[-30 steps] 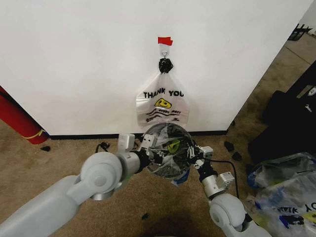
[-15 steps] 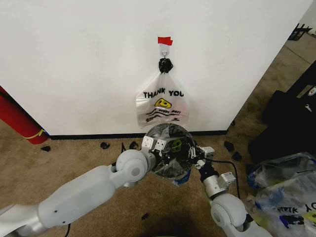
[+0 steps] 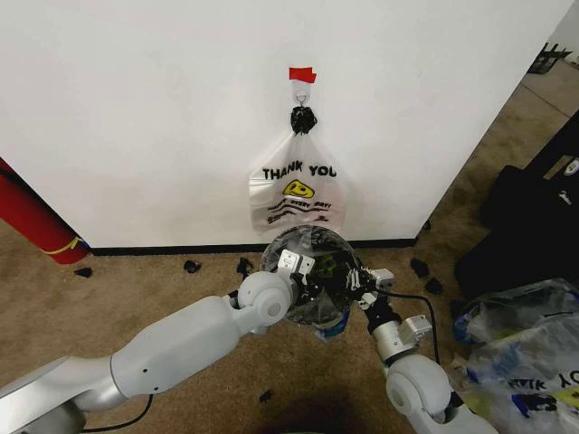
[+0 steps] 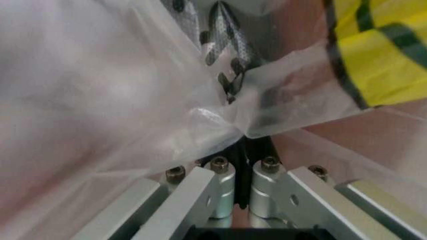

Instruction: Pick up the garbage bag from the wall and place it over the trash bin.

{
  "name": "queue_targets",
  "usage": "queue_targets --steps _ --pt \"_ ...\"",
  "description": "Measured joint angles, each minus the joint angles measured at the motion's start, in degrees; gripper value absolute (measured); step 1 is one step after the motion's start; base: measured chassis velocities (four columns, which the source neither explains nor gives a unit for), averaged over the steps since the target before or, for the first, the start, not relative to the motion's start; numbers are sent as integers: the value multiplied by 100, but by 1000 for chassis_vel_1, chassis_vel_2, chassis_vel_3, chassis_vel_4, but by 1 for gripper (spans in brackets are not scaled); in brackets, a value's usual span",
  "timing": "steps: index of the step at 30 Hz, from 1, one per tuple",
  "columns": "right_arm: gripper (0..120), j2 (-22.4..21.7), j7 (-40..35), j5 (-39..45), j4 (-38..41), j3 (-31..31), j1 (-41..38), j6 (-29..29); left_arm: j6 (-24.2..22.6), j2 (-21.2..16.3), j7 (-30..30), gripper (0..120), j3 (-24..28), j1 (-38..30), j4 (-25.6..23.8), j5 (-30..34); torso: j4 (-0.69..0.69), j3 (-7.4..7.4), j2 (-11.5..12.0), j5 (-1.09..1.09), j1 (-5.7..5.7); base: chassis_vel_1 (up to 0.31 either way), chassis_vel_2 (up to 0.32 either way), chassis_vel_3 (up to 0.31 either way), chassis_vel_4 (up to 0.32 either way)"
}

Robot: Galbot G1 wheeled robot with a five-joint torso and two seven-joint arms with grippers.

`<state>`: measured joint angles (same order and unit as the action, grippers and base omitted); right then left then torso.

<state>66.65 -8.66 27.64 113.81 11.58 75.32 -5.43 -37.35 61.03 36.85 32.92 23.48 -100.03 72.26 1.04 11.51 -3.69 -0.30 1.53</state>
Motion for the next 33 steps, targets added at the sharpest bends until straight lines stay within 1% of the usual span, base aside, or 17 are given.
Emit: queue_targets --steps 3,4,5,6,8,10,11,14,18,23,31,33 --pt "1 12 -61 69 -30 13 -34 52 72 -146 -65 0 -72 20 -227 -7 1 0 0 -1 0 0 0 0 0" --pt "1 12 -61 69 -30 13 -34 52 72 -146 -65 0 -72 20 -227 -7 1 0 0 -1 0 0 0 0 0" --pt "1 41 -80 93 -77 46 -86 86 82 -269 -83 0 -119 30 -393 1 0 0 0 0 0 0 0 0 0" --pt "1 120 -157 159 -227 113 -253 147 46 -491 -12 0 -309 111 -910 184 -1 -1 0 -2 -1 0 0 0 0" --pt "1 126 -182 178 -316 124 -290 157 120 -573 5 0 -451 164 -1160 272 -2 0 0 0 -1 0 0 0 0" --pt "1 134 -180 167 -373 145 -298 157 218 -604 3 0 -567 173 -1300 308 0 -1 0 -2 -1 0 0 0 0" --pt "1 134 -180 167 -373 145 -298 157 218 -604 3 0 -567 173 -1300 308 0 -1 0 -2 -1 0 0 0 0" --pt "1 185 -182 142 -424 174 -308 159 421 -626 54 0 -709 97 -1295 313 0 -1 0 1 -1 0 0 0 0" --pt "1 190 -223 142 -423 210 -272 177 787 -457 293 0 -837 -4 -1144 288 0 0 0 0 -1 0 0 0 0" --pt "1 163 -268 149 -377 229 -226 211 935 -286 390 0 -791 -110 -1089 287 0 0 0 1 0 0 0 0 0" --pt "1 143 -306 166 -340 232 -193 244 975 -155 391 0 -792 -169 -1129 404 0 -1 0 1 -1 0 0 0 0" --pt "1 138 -310 172 -336 233 -196 250 976 -43 404 0 -750 -185 -1062 405 0 0 0 0 0 0 0 0 0"
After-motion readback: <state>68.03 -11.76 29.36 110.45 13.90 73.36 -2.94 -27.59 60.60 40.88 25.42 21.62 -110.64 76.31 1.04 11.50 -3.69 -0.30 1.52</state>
